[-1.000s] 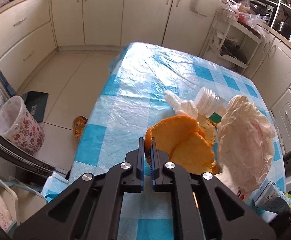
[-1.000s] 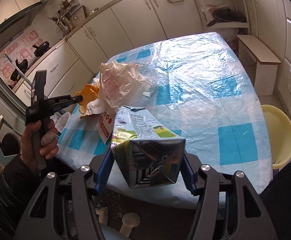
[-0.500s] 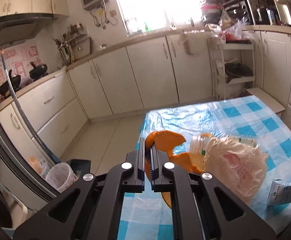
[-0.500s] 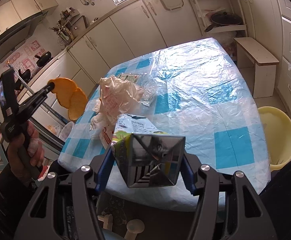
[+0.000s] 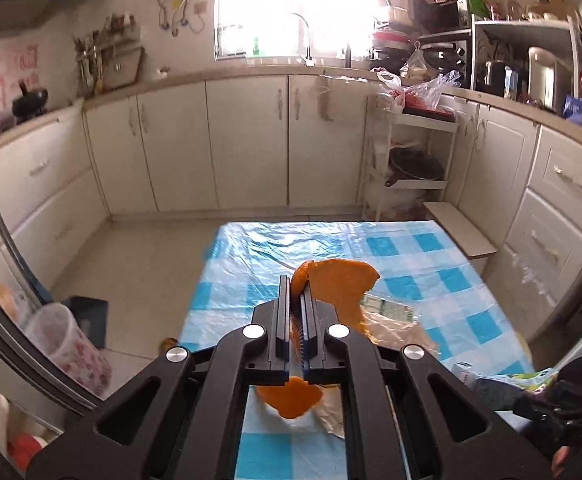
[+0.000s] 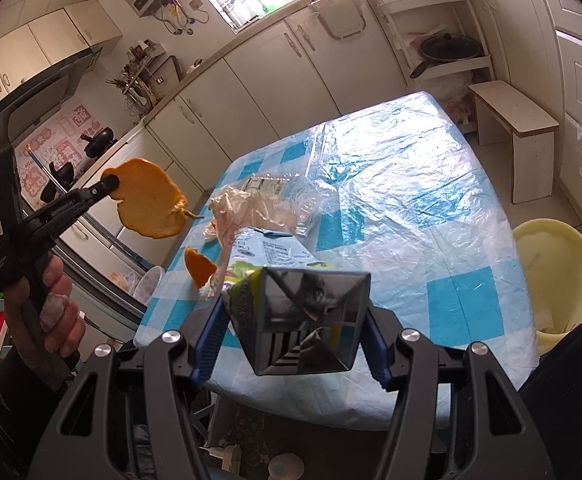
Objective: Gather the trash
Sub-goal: 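Carry the juice carton and orange peel toward the yellow bin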
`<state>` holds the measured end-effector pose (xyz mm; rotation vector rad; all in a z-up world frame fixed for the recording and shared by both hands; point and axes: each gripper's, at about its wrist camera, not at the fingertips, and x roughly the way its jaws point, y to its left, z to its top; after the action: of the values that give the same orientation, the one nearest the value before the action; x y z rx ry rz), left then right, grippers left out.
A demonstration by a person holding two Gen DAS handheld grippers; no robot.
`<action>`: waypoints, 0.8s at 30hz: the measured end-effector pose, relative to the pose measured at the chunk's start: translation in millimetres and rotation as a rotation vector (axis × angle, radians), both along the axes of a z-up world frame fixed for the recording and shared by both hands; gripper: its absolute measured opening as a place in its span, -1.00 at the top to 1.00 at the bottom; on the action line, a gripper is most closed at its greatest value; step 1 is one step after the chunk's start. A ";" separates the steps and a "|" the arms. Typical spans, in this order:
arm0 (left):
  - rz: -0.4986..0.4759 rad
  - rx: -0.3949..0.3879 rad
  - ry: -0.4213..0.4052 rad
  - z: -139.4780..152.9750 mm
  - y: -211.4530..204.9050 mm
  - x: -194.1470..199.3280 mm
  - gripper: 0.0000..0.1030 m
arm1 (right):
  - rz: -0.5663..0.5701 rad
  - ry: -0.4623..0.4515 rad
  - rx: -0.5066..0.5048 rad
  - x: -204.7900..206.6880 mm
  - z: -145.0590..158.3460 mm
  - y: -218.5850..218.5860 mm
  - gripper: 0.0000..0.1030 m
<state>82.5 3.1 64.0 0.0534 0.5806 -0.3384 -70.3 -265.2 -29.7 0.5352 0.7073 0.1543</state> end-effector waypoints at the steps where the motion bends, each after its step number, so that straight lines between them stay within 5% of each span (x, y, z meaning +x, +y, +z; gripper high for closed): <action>1: -0.007 -0.021 0.016 -1.3 1.7 -0.2 0.92 | -0.005 -0.011 0.002 -1.5 1.5 -1.5 -0.14; 12: -0.148 -0.076 0.047 4.5 -34.7 -24.8 0.92 | -0.096 -0.115 -0.028 -19.5 36.3 -35.2 -0.14; 18: -0.268 -0.101 0.046 19.3 -98.2 -34.1 0.92 | -0.218 -0.142 -0.098 -41.3 59.9 -85.5 -0.14; 24: -0.390 -0.106 0.056 25.1 -179.9 -44.1 0.92 | -0.330 -0.070 -0.199 -54.7 60.4 -142.4 -0.14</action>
<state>38.5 -176.8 89.1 0.0554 0.6058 -0.7504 -125.1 -407.5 30.7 0.4463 0.5505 -0.2037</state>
